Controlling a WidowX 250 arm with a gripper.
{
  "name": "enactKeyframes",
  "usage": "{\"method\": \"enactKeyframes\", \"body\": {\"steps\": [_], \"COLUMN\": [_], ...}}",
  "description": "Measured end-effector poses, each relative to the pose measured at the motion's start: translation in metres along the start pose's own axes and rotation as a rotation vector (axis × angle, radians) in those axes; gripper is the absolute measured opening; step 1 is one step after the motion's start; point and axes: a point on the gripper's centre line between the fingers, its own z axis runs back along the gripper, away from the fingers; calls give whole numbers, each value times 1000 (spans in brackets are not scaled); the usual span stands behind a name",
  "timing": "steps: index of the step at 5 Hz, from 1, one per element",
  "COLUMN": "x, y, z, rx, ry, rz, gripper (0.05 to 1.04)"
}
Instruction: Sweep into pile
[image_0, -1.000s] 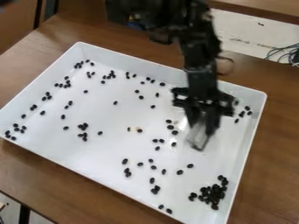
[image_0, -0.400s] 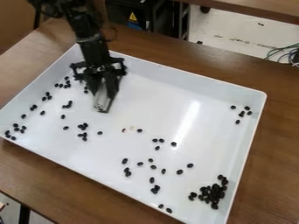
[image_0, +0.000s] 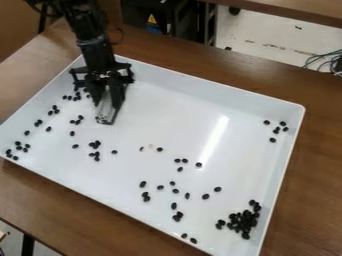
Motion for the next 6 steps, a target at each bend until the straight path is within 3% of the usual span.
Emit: {"method": "enactKeyframes", "body": {"steps": [1, 2, 3, 4, 5, 6], "x": [-17, -41, -73, -90, -123, -173], "y": [-4, -33, -90, -133, -166, -198], "z": [6, 19, 35, 47, 24, 4], "rx": [38, 50, 52, 13, -30, -103], "ry": [-29, -52, -90, -159, -146, -117], "rz": [-36, -124, -276, -386, -486, -531], "gripper": [351, 351, 351, 351, 351, 351]}}
